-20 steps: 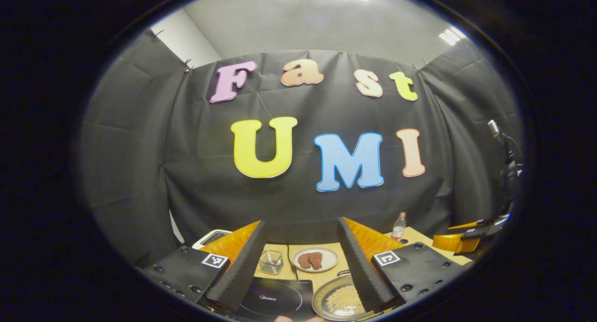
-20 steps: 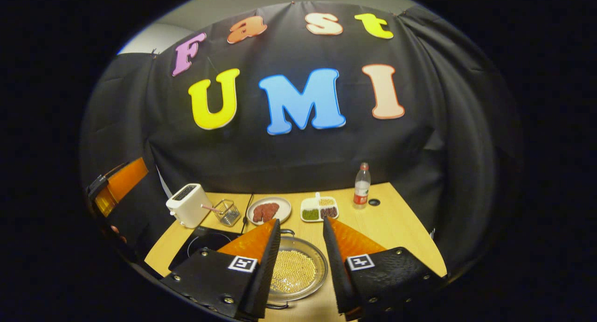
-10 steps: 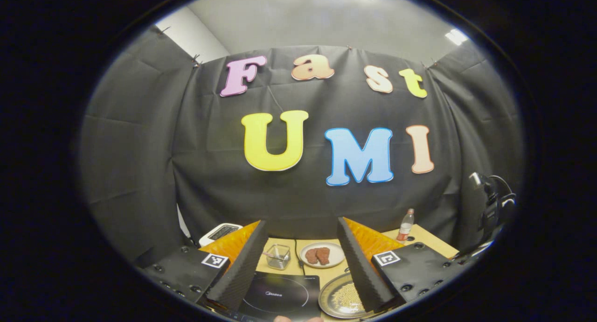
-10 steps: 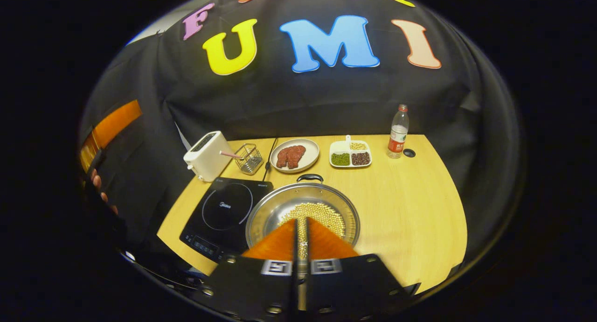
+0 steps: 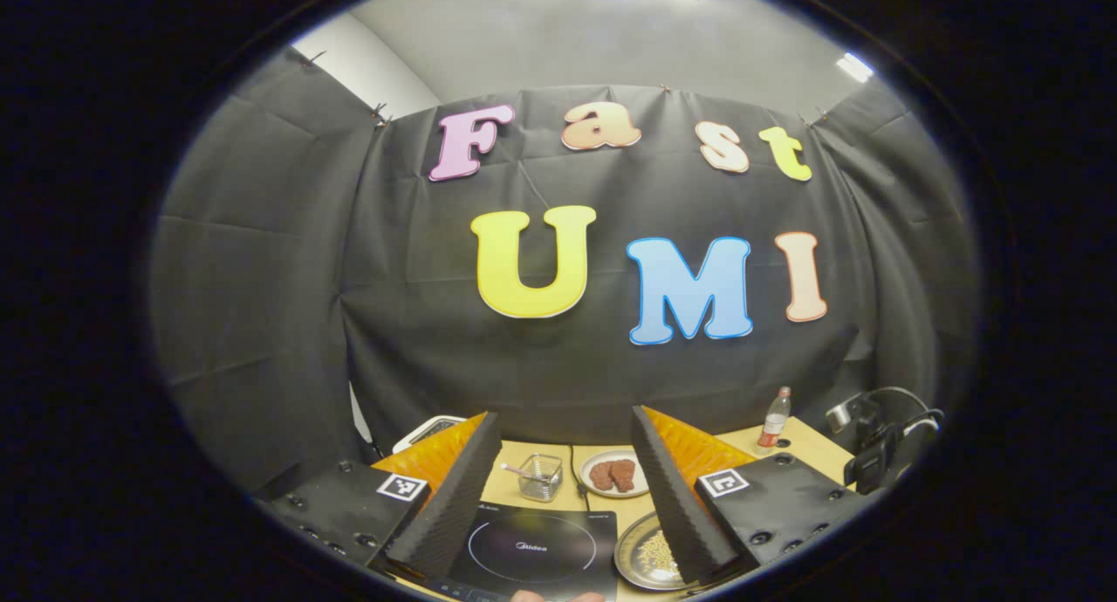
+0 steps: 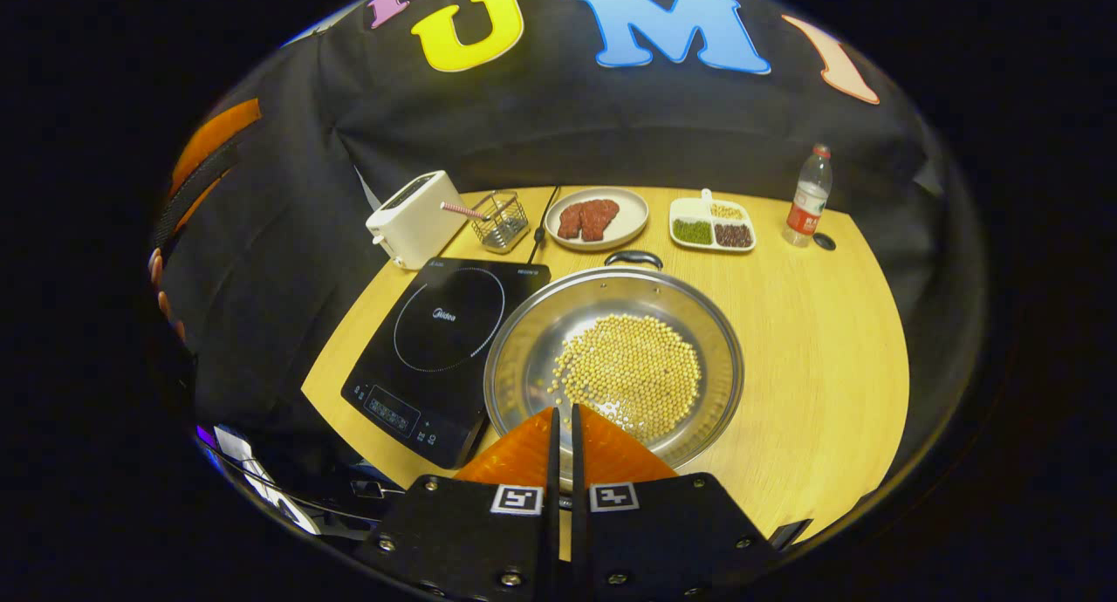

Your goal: First push the handle of the pot to place it horizontally, then grasp the pot with both hands and set it on the induction cooktop.

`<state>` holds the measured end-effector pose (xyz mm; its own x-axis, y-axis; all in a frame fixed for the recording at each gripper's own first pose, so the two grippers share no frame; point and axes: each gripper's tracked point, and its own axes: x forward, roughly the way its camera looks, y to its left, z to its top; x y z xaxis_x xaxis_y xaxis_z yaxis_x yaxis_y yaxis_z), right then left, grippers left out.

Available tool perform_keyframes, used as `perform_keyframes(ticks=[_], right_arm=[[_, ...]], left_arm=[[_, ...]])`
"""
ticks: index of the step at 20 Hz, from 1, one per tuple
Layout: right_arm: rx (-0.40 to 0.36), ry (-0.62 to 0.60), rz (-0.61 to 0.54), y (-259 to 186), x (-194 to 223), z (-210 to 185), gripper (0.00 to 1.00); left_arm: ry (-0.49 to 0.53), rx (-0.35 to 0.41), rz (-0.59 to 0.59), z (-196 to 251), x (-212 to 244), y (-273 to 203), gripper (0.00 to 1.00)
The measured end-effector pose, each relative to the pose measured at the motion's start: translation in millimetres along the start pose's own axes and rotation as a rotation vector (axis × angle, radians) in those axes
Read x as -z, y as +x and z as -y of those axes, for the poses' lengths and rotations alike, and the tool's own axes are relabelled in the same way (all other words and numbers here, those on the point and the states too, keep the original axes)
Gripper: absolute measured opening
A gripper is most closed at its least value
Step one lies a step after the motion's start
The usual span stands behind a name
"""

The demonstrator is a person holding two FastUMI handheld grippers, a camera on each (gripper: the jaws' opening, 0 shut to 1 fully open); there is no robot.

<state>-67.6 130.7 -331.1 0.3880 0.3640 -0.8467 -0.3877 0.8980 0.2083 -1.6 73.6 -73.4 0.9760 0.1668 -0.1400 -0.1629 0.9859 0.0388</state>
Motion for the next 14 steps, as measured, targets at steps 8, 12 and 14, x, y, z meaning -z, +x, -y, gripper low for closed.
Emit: perform_keyframes(ticks=[8, 12, 14], right_arm=[[-0.101, 0.09, -0.164, 31.4, 42.3, -17.3, 0.05], [-0.143, 0.095, -0.226, 44.7, 58.4, -32.6, 0.05], [-0.165, 0.095, -0.251, 48.0, 65.5, -39.9, 0.05]], left_arm=[[-0.005, 0.003, -0.005, -9.5, 4.8, -7.4, 0.98], [0.005, -0.005, -0.01, -13.7, 5.4, -8.7, 0.94], [0.007, -0.015, -0.01, -17.5, 5.5, -9.8, 0.94]])
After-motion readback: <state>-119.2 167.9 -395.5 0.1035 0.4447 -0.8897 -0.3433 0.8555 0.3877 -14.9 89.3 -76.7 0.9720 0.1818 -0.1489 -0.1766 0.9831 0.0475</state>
